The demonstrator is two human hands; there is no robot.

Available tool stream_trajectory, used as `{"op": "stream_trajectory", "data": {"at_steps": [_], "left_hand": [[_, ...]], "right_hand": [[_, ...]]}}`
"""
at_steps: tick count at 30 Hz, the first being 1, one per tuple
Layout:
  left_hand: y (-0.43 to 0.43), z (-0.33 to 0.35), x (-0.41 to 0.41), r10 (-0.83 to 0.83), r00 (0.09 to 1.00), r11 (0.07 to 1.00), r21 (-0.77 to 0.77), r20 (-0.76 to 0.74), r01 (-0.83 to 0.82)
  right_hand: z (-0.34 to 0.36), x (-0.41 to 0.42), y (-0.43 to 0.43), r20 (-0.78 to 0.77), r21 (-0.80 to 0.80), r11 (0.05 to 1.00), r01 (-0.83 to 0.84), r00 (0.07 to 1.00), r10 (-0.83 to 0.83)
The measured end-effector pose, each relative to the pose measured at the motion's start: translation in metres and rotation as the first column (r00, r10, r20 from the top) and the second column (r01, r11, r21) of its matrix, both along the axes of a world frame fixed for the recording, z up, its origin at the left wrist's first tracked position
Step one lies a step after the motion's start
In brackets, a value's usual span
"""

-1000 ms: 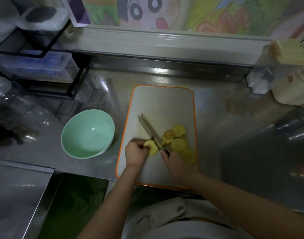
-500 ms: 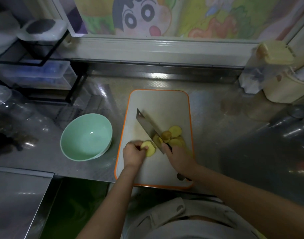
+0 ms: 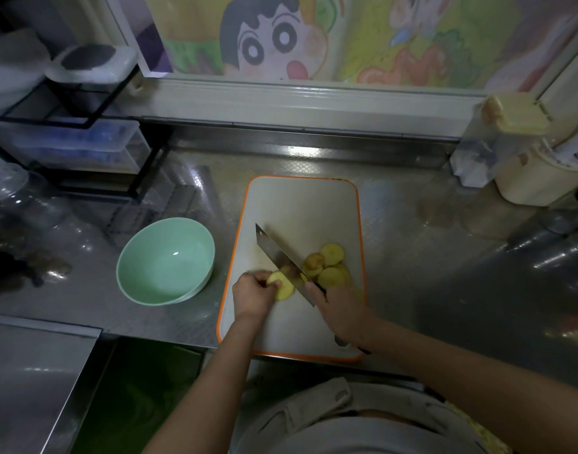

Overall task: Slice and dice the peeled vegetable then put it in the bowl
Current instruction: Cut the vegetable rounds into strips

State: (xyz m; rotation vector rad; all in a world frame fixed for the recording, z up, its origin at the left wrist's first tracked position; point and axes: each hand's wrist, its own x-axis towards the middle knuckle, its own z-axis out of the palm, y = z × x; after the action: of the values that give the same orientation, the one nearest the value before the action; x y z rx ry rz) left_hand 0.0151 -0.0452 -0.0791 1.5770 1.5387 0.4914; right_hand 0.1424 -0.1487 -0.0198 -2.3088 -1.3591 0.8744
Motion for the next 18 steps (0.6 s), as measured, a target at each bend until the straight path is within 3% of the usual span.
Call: {"op": "stream_trajectory", "data": {"at_steps": [6, 10, 18], "left_hand": [[0.002, -0.003, 0.000, 0.006, 1.000, 1.000, -0.013, 0.015, -0.006], [0.002, -0.003, 0.000, 0.002, 1.000, 1.000, -0.019, 0.024, -0.002], [0.003, -0.004, 0.000, -0.010, 0.999, 1.000, -0.012, 0.032, 0.010]], "right_hand": [[0.017, 0.000, -0.001, -0.105, -0.062, 0.997, -0.050, 0.994, 0.043], [0.020, -0.001, -0.002, -0.058, -0.097, 0.992, -0.086, 0.995, 0.081], [0.015, -0.007, 0.005, -0.162, -0.150, 0.985, -0.085, 0.985, 0.060]]}}
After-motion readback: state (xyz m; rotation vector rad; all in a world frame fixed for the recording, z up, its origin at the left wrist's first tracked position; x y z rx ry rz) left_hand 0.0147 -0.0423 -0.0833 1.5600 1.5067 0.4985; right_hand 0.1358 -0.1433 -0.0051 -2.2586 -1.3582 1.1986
